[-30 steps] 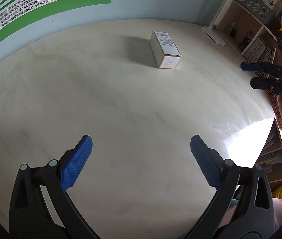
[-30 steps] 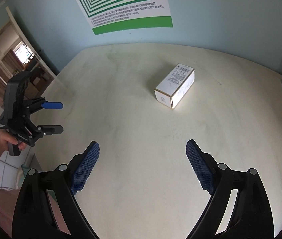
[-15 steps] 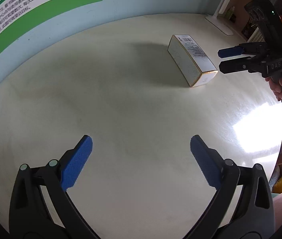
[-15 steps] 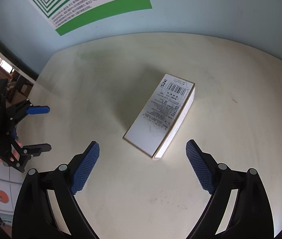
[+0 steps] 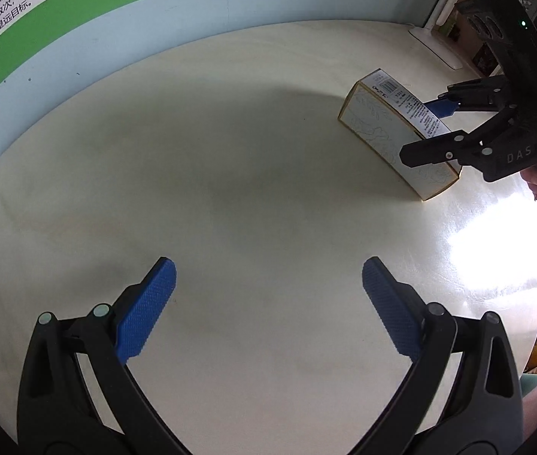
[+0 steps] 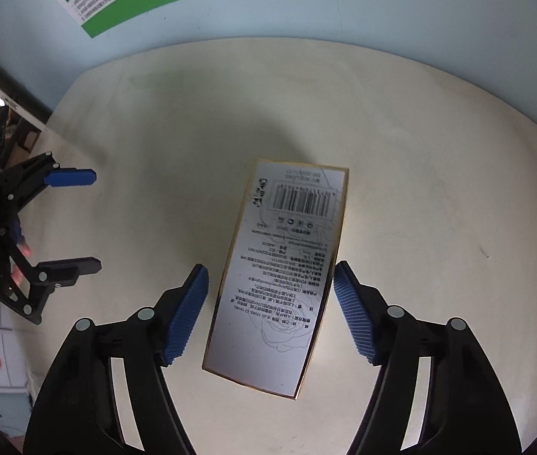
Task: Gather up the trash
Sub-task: 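Grasp the white box with the right tool, then carry the white box over the wastebasket with the right tool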
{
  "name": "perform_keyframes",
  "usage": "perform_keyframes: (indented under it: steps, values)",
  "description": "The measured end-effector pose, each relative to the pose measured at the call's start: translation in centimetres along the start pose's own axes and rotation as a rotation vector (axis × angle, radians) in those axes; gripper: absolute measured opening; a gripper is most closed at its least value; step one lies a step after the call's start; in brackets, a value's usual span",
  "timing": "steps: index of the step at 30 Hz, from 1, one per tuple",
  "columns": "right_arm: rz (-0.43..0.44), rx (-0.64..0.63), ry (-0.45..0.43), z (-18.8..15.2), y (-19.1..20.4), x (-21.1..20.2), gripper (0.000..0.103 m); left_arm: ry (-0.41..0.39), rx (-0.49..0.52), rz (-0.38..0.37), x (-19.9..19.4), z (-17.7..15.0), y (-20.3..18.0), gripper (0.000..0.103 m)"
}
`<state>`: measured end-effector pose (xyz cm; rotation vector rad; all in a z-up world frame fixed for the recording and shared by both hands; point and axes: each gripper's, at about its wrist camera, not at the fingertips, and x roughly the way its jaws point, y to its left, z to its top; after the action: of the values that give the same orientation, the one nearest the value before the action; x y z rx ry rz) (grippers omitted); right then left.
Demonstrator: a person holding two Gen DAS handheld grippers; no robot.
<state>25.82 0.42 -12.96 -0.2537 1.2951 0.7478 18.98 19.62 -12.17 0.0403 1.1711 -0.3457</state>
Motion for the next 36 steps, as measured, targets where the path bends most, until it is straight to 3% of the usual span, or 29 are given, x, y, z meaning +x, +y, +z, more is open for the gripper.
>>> perform_keyframes:
  steps: [10, 19, 27, 36]
  values:
    - [-0.017, -0.078, 0.031, -2.1, 1.3, -0.4, 0.05, 0.01, 0.03, -0.01, -0.5, -1.4, -1.2, 0.095]
    - [-0.013, -0.067, -0.012, -7.9, 0.2, -5.6, 0.049, 0.007, 0.131, -0.006, -2.0, -1.3, -6.5, 0.095]
    - [-0.09, 0.027, -0.104, -17.8, -3.6, -14.2, 0.049, -0.019, 0.256, -0.04, -3.7, -0.4, -15.7, 0.095]
    - [-0.175, 0.228, -0.191, -33.0, -7.0, -23.2, 0.049, -0.024, 0.51, -0.173, -3.6, -0.5, -32.6, 0.095]
